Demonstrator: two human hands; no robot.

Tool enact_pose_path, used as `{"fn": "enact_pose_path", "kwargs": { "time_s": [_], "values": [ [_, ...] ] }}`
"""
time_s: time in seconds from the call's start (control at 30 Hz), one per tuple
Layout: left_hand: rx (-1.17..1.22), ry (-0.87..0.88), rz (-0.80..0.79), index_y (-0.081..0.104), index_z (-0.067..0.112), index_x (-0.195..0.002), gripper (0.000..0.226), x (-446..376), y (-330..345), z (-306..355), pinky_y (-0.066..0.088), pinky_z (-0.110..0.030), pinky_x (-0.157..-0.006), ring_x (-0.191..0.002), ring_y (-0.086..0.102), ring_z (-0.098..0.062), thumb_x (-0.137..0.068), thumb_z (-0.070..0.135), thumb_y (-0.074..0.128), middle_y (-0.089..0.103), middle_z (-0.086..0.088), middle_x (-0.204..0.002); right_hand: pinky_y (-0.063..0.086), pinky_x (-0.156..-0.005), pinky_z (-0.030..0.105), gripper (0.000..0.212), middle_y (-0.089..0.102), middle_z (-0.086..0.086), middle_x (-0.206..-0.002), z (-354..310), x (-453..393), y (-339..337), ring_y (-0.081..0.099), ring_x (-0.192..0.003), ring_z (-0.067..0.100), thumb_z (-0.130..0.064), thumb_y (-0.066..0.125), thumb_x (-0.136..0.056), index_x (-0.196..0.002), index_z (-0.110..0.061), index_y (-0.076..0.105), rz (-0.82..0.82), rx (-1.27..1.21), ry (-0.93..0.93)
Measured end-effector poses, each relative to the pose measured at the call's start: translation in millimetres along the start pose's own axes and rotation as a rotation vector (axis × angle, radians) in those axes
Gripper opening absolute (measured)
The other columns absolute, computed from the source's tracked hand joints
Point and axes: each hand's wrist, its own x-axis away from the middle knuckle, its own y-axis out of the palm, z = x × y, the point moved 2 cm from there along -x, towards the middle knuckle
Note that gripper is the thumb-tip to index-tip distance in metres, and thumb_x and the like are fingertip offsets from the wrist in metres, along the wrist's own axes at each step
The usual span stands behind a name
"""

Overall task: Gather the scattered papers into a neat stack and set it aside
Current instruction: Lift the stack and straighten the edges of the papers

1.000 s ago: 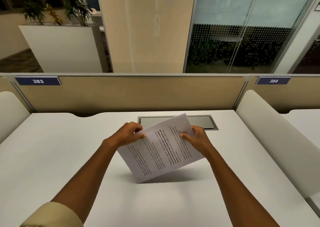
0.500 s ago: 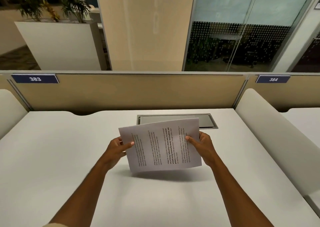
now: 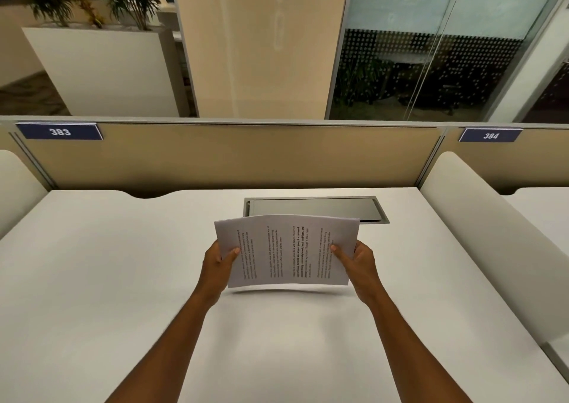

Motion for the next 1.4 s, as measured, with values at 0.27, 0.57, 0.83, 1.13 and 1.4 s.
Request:
{"fn": "enact_pose_path", "kwargs": {
  "time_s": [0.27, 0.57, 0.83, 1.13, 1.4],
  "values": [
    [-0.006, -0.029, 0.094, 0.051, 0.013, -0.128, 0.029, 7, 4, -20, 0.053, -0.026, -0.076, -0.102, 0.062, -0.022, -0.099, 0.011, 0.050, 0.063, -0.005, -0.113, 0.060, -0.079, 0.031, 0.026, 0.071, 0.005, -0.109, 28, 14, 6, 0.069, -0.099, 0.024, -0.018, 0.065, -0.092, -0.118, -0.016, 0.061, 0.027, -0.035, 0.048],
    [-0.032, -0.017, 0.021, 0.049, 0.012, -0.130, 0.031, -1, -1, -25, 0.057, -0.029, -0.077, -0.107, 0.063, -0.026, -0.100, 0.012, 0.049, 0.062, -0.009, -0.119, 0.060, -0.078, 0.033, 0.027, 0.069, 0.004, -0.110, 22, 5, 9, 0.068, -0.099, 0.024, -0.017, 0.061, -0.095, -0.122, -0.018, 0.057, 0.020, 0.004, 0.042],
    [-0.054, -0.037, 0.015, 0.048, 0.012, -0.132, 0.032, 0, -3, -31, 0.056, -0.030, -0.078, -0.108, 0.061, -0.026, -0.100, 0.012, 0.049, 0.061, -0.010, -0.120, 0.059, -0.085, 0.037, 0.032, 0.068, 0.004, -0.111, 31, 7, 12, 0.067, -0.103, 0.024, -0.015, 0.060, -0.095, -0.127, -0.016, 0.055, 0.023, 0.013, 0.048],
    [-0.099, -0.064, -0.031, 0.048, 0.014, -0.135, 0.036, 2, -7, -46, 0.054, -0.031, -0.083, -0.112, 0.060, -0.026, -0.099, 0.013, 0.051, 0.061, -0.007, -0.124, 0.057, -0.091, 0.039, 0.036, 0.065, 0.008, -0.118, 38, 9, 13, 0.063, -0.108, 0.026, -0.013, 0.057, -0.097, -0.132, -0.015, 0.051, 0.004, 0.072, 0.078],
    [-0.230, -0.003, -0.112, 0.048, 0.021, -0.127, 0.046, -17, -14, -28, 0.062, -0.041, -0.072, -0.088, 0.072, -0.024, -0.085, 0.042, 0.048, 0.068, -0.005, -0.111, 0.062, -0.076, 0.035, 0.030, 0.070, 0.004, -0.111, 32, 5, 8, 0.071, -0.092, 0.020, -0.022, 0.063, -0.093, -0.122, -0.018, 0.055, -0.033, 0.158, 0.089]
  ]
}}
